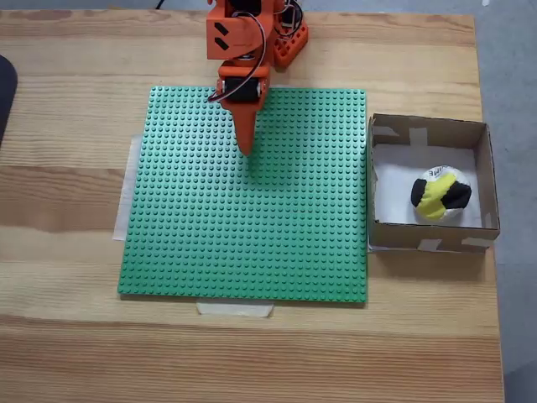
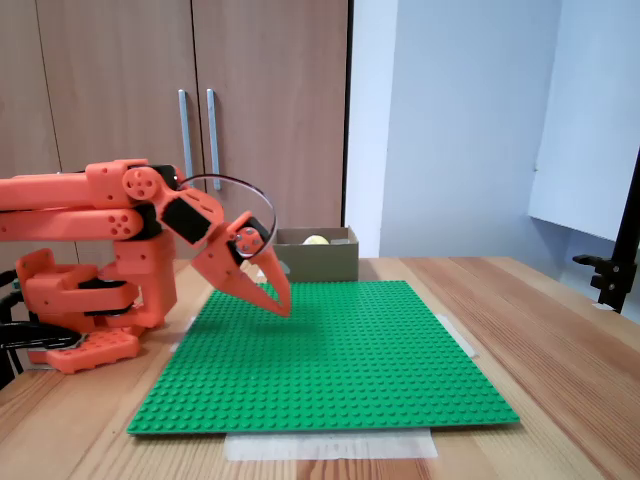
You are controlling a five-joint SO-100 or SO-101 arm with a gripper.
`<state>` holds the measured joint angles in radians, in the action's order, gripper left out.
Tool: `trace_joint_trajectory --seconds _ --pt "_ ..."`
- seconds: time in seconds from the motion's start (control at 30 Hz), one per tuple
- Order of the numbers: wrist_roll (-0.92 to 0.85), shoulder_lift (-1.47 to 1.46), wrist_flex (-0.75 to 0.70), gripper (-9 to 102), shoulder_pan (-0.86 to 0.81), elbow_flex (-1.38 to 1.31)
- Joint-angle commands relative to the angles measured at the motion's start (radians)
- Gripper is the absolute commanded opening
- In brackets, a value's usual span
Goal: Pick the ball and put it in the box.
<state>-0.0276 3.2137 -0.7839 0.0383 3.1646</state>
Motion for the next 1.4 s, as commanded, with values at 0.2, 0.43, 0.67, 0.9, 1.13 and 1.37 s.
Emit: trace_joint_trajectory --seconds 0.2,0.43,0.67,0.9,1.13,1.37 --pt "-0.034 0.009 0.018 -1 -0.005 0.017" --pt "-0.037 0.009 0.018 -1 -0.005 0.017" --pt "-0.038 0.009 0.018 -1 -0.005 0.017" --pt "-0.038 0.009 0.018 -1 -0.005 0.017" --pt "-0.038 0.009 0.018 -1 -0.005 0.017" --pt "-0.038 0.009 0.018 -1 -0.005 0.017"
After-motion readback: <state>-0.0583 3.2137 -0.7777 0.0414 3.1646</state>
